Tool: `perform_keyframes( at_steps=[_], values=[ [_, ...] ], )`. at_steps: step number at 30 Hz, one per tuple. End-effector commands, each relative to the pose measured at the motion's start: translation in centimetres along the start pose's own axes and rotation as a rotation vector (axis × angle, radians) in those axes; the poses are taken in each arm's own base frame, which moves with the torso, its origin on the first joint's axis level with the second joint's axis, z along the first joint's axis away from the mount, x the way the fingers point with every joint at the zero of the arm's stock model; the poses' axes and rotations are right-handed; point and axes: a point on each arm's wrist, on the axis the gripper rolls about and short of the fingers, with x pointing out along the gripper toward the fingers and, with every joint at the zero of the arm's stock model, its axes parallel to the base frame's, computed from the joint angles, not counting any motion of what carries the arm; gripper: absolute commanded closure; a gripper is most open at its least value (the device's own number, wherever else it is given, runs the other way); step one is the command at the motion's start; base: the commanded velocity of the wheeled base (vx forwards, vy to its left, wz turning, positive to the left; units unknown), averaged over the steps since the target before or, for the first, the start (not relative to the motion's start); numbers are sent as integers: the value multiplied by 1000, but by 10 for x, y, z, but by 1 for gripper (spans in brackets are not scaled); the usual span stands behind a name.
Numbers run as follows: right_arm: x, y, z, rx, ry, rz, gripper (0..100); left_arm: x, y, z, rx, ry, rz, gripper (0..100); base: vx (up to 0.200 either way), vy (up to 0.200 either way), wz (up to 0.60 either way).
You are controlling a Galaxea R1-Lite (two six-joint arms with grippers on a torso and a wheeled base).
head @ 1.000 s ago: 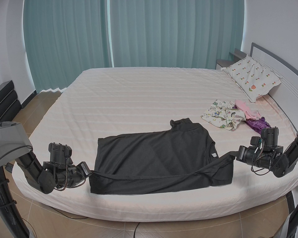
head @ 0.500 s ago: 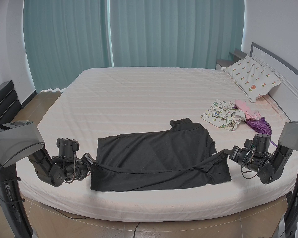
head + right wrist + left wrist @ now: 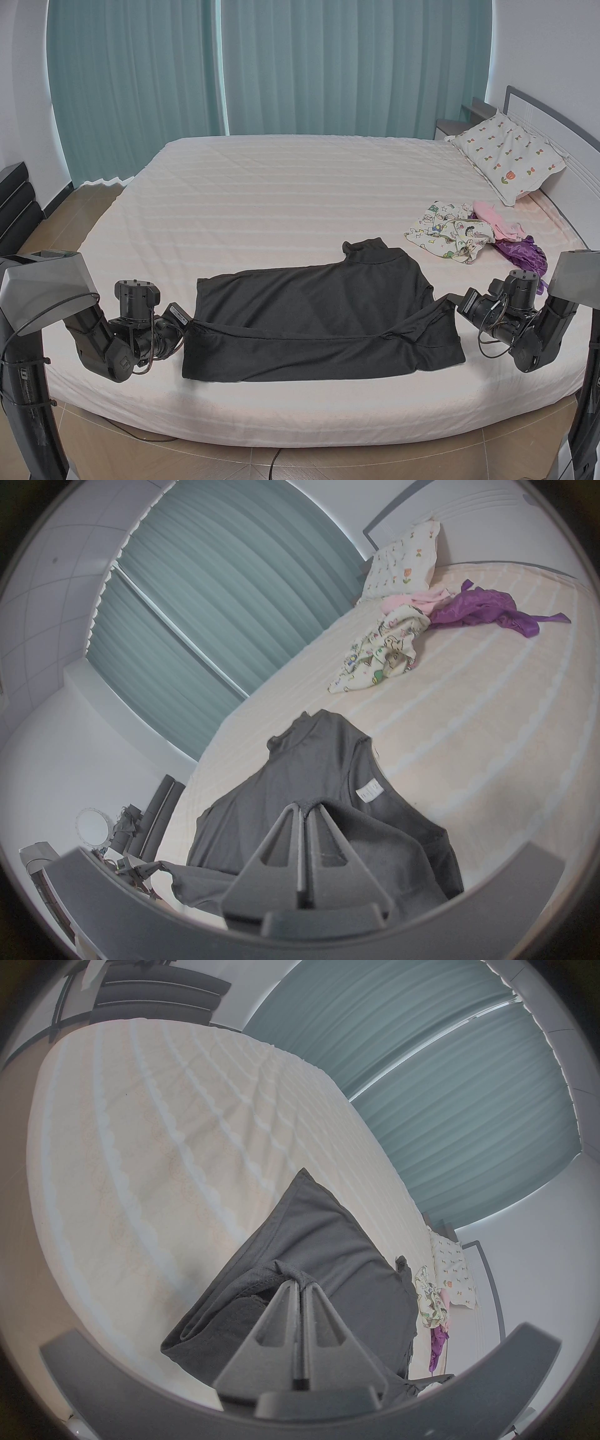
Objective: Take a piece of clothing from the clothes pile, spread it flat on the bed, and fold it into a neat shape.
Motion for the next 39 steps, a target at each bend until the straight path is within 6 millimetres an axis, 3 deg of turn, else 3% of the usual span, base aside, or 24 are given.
perform_keyframes(
  at_steps=[1, 11, 20, 34, 35, 39],
  values=[
    [4, -6, -5, 6, 4, -6, 100, 6, 5, -3, -1, 7, 16, 100, 0, 0, 0],
    [12, -7, -3, 13, -16, 7, 100, 19, 9, -3, -3, 4, 22, 100, 0, 0, 0],
    [31, -23, -16, 20, -21, -46, 100, 30, 15, -2, -4, -20, 44, 100, 0, 0, 0],
    [44, -31, -20, 21, -31, -60, 100, 40, 17, -3, 1, -21, 45, 100, 0, 0, 0],
    [44, -32, -21, 22, -28, -63, 100, 40, 16, -4, 4, -18, 45, 0, 0, 0, 0],
    [47, -34, -22, 24, -30, -65, 100, 40, 16, -4, 5, -18, 45, 0, 0, 0, 0]
  ],
)
